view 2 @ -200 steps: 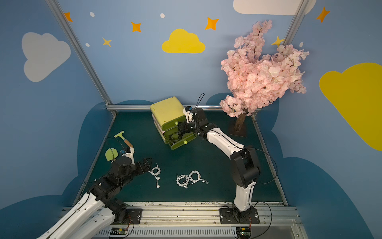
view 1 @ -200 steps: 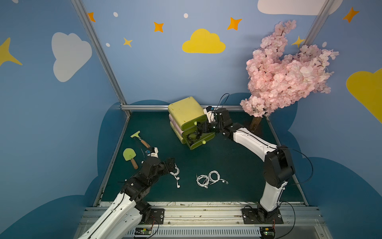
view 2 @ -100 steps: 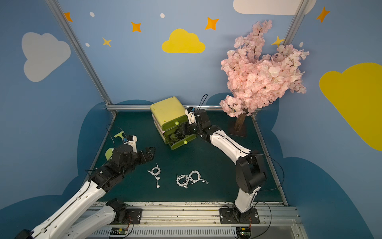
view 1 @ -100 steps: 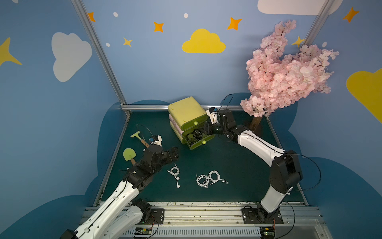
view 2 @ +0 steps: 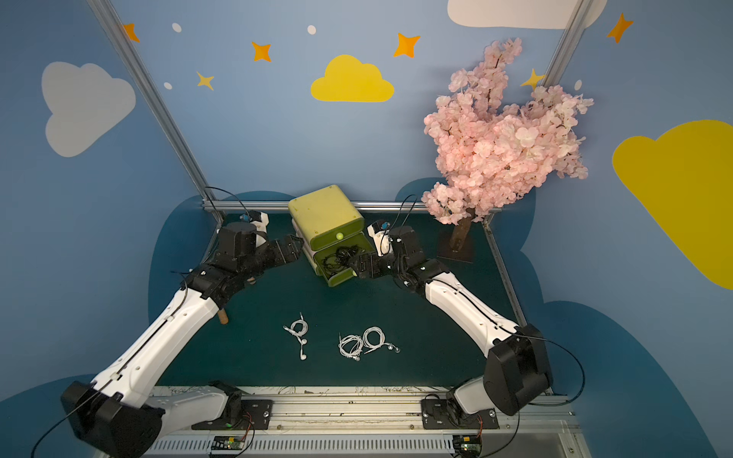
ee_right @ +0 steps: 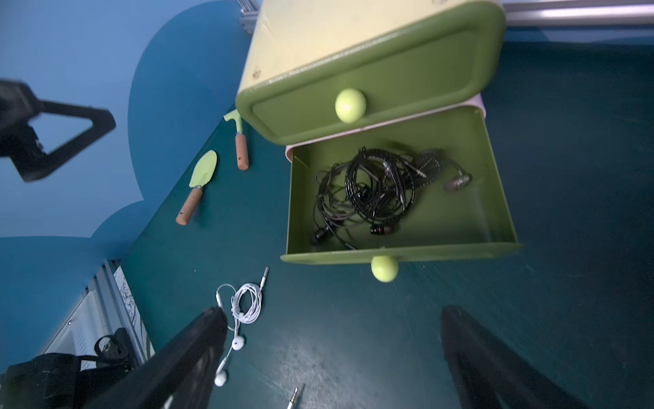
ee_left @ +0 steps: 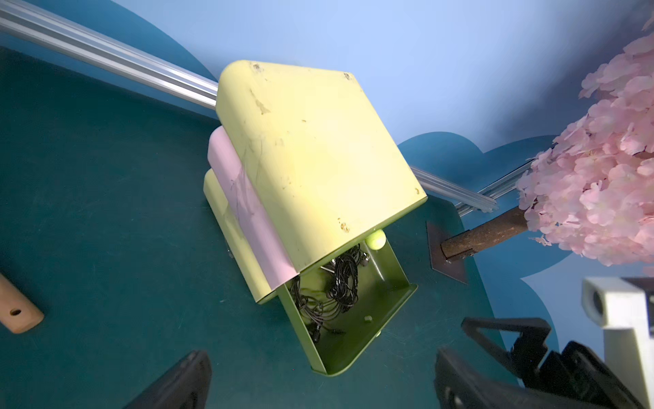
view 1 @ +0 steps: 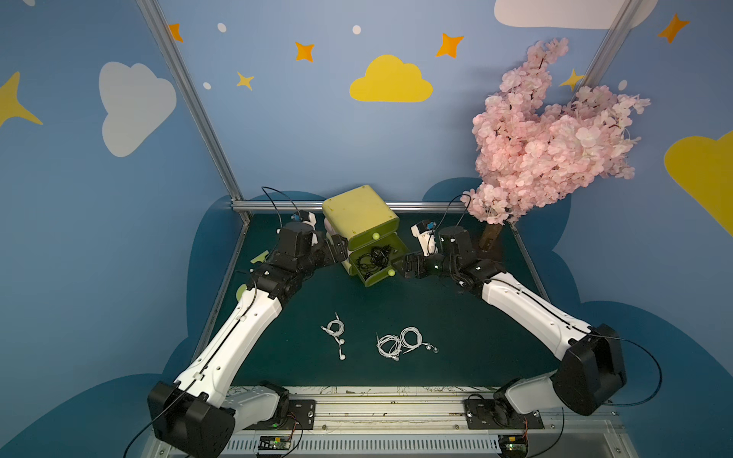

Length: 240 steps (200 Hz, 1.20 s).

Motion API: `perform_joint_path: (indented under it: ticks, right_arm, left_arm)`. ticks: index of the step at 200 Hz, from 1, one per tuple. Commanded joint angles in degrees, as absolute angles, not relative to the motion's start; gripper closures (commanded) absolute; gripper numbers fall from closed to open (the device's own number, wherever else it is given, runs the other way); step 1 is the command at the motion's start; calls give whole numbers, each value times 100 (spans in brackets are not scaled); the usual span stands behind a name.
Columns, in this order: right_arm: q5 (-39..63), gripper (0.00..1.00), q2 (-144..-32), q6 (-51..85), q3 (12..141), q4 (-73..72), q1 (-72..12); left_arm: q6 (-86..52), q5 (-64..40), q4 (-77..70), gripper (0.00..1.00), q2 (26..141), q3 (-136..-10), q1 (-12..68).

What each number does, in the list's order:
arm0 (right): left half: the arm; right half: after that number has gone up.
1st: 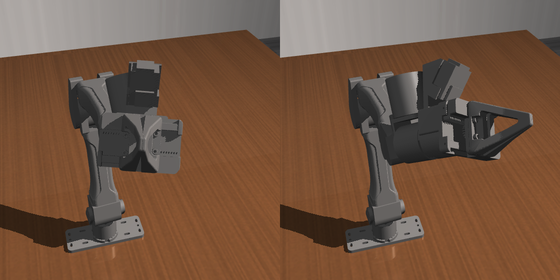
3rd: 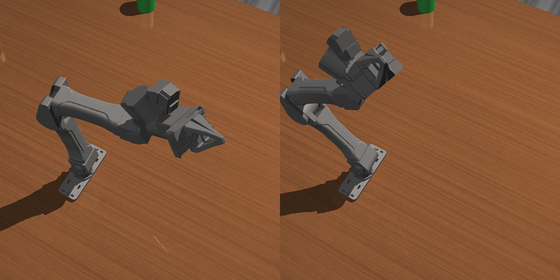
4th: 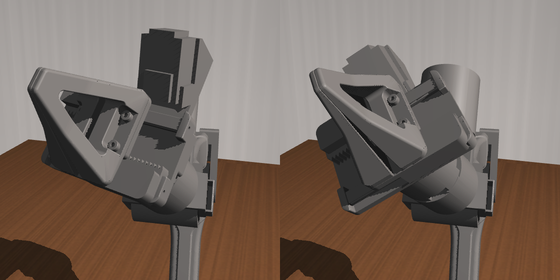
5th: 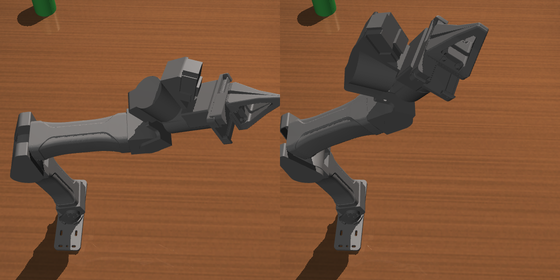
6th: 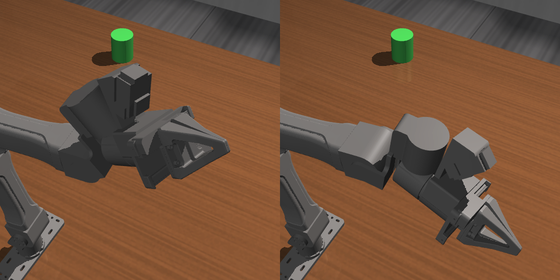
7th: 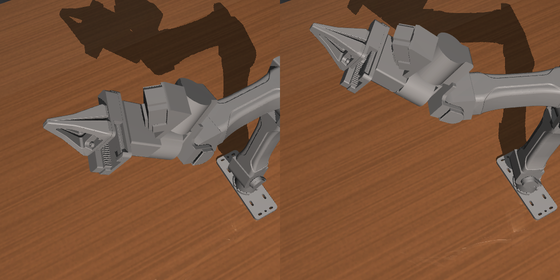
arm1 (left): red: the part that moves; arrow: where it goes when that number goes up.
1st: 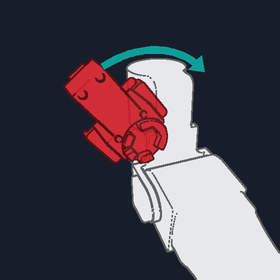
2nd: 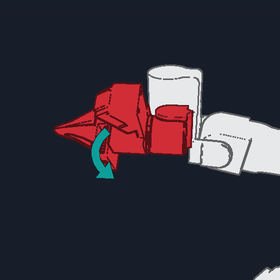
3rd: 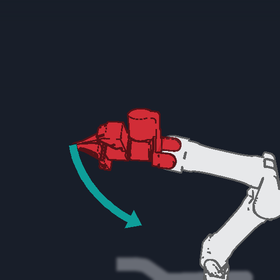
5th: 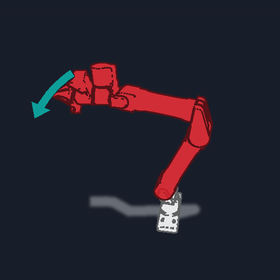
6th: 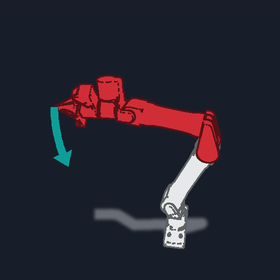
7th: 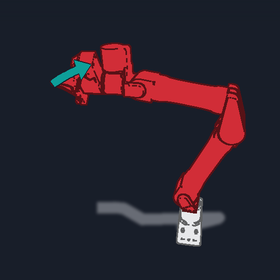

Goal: Place the wired earphones into the drawer by color
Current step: Close the drawer in the storage box.

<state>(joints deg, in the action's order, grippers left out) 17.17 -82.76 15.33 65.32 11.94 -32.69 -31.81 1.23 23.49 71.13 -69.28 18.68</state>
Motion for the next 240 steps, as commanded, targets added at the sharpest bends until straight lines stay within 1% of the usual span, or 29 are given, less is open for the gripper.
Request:
perform_joint_path:
  ticks: [1,51,120,193,240]
  right_arm:
    - [1757,2,-8132,1423,6317,1366,-3244]
    - [1916,2,-8367,1560,6231,1615,-3244]
    - [2210,2,-8812,1766,6328,1587,-3239]
    - [2486,2,-9169,2008,6501,1372,-3234]
    - [2583,2,-9460,2063,6787,1266,-3231]
  left_arm:
    - [-2953,-187,2438,0,7397,-7189,1696]
    - [-2673,-127,2496,0,8237,-7847,1527]
    - [-2424,215,2164,0,9043,-8144,1468]
    - [-2391,155,2064,0,9634,-8585,1378]
    - [-2417,75,2070,0,9712,-8563,1374]
